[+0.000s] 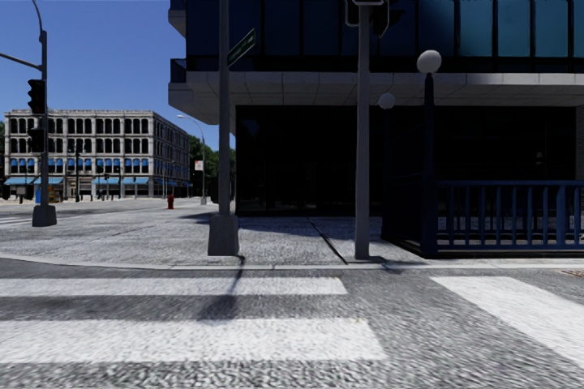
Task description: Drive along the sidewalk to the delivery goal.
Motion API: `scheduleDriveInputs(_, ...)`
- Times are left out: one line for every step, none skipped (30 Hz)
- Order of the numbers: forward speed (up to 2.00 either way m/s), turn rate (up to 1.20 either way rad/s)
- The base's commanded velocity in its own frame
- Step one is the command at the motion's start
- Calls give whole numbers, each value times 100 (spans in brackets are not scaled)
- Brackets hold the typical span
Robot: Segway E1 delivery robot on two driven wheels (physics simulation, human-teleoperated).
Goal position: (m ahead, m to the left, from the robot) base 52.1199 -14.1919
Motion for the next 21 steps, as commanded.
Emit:
scheduleDriveInputs(192, 0)
scheduleDriveInputs(192, 0)
scheduleDriveInputs(192, 0)
scheduleDriveInputs(192, 0)
scheduleDriveInputs(192, 0)
scheduleDriveInputs(192, 0)
scheduleDriveInputs(192, 0)
scheduleDriveInputs(192, 0)
scheduleDriveInputs(192, 0)
scheduleDriveInputs(192, 0)
scheduleDriveInputs(192, 0)
scheduleDriveInputs(192, 0)
scheduleDriveInputs(192, 0)
scheduleDriveInputs(192, 0)
scheduleDriveInputs(192, 0)
scheduleDriveInputs(191, 0)
scheduleDriveInputs(191, 0)
scheduleDriveInputs(191, 0)
scheduleDriveInputs(191, 0)
scheduleDriveInputs(191, 0)
scheduleDriveInputs(191, 0)
